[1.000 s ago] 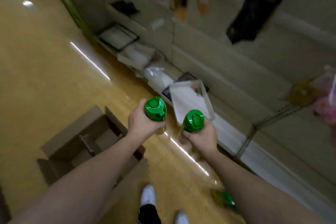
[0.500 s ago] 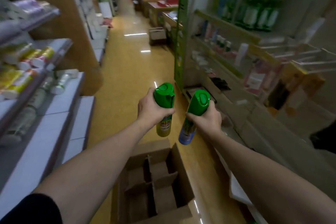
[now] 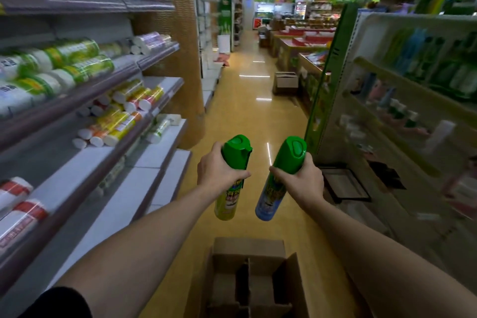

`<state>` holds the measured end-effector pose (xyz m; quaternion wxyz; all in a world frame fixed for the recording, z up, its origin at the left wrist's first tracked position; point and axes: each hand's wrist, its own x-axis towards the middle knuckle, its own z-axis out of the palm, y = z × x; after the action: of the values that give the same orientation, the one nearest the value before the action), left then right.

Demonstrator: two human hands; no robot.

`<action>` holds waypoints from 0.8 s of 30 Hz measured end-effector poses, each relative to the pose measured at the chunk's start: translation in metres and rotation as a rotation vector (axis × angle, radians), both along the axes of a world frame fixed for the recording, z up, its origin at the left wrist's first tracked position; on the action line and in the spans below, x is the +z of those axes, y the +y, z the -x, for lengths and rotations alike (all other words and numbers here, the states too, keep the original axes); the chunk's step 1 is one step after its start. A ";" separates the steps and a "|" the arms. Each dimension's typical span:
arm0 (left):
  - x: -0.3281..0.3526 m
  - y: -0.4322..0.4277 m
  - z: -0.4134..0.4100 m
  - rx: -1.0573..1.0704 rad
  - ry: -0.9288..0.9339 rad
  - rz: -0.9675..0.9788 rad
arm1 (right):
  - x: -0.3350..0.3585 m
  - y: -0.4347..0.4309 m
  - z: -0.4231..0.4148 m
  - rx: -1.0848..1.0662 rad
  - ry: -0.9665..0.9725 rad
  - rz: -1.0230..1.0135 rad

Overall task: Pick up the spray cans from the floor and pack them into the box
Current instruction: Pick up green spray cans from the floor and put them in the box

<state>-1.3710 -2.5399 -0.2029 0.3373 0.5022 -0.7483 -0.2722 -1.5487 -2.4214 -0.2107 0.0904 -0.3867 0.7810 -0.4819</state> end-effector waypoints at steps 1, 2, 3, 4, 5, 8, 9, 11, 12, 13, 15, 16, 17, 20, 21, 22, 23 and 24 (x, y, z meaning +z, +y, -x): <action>-0.003 -0.004 0.001 0.014 -0.005 -0.013 | -0.004 -0.006 0.002 0.019 0.008 -0.012; -0.007 -0.008 0.002 0.032 -0.004 -0.027 | -0.008 -0.012 0.005 0.041 0.014 -0.024; -0.012 -0.011 0.004 0.051 0.001 -0.041 | -0.014 -0.017 0.008 0.061 0.017 -0.038; -0.018 -0.014 0.006 0.069 0.006 -0.055 | -0.021 -0.022 0.011 0.081 0.015 -0.053; -0.026 -0.016 0.008 0.083 0.006 -0.069 | -0.030 -0.026 0.015 0.103 0.009 -0.062; -0.058 -0.021 0.019 0.118 -0.008 -0.134 | -0.063 -0.036 0.028 0.159 -0.035 -0.102; -0.072 -0.021 0.022 0.131 -0.009 -0.161 | -0.076 -0.039 0.033 0.176 -0.051 -0.132; -0.104 -0.020 0.029 0.161 -0.021 -0.212 | -0.106 -0.044 0.043 0.210 -0.100 -0.210; -0.123 -0.018 0.031 0.173 -0.029 -0.237 | -0.125 -0.045 0.047 0.226 -0.137 -0.249; -0.142 -0.016 0.031 0.181 -0.039 -0.264 | -0.146 -0.045 0.050 0.238 -0.165 -0.288; -0.184 -0.008 0.030 0.187 -0.066 -0.326 | -0.188 -0.040 0.053 0.250 -0.188 -0.367; -0.206 -0.003 0.028 0.185 -0.082 -0.366 | -0.209 -0.035 0.053 0.253 -0.191 -0.408; -0.229 0.001 0.026 0.183 -0.096 -0.406 | -0.231 -0.031 0.053 0.251 -0.195 -0.446; -0.303 0.011 0.020 0.180 -0.154 -0.520 | -0.301 -0.014 0.050 0.253 -0.230 -0.533; -0.329 0.015 0.019 0.179 -0.175 -0.561 | -0.326 -0.008 0.049 0.258 -0.250 -0.560; -0.356 0.017 0.017 0.184 -0.191 -0.598 | -0.353 -0.002 0.047 0.262 -0.270 -0.580; -0.384 0.021 0.015 0.192 -0.205 -0.629 | -0.381 0.005 0.045 0.256 -0.295 -0.600; -0.412 0.026 0.013 0.199 -0.211 -0.650 | -0.409 0.012 0.042 0.236 -0.321 -0.616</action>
<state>-1.3837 -2.5141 -0.6153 0.1056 0.6789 -0.6009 -0.4084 -1.5910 -2.4090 -0.6195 0.3789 -0.3483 0.8154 -0.2651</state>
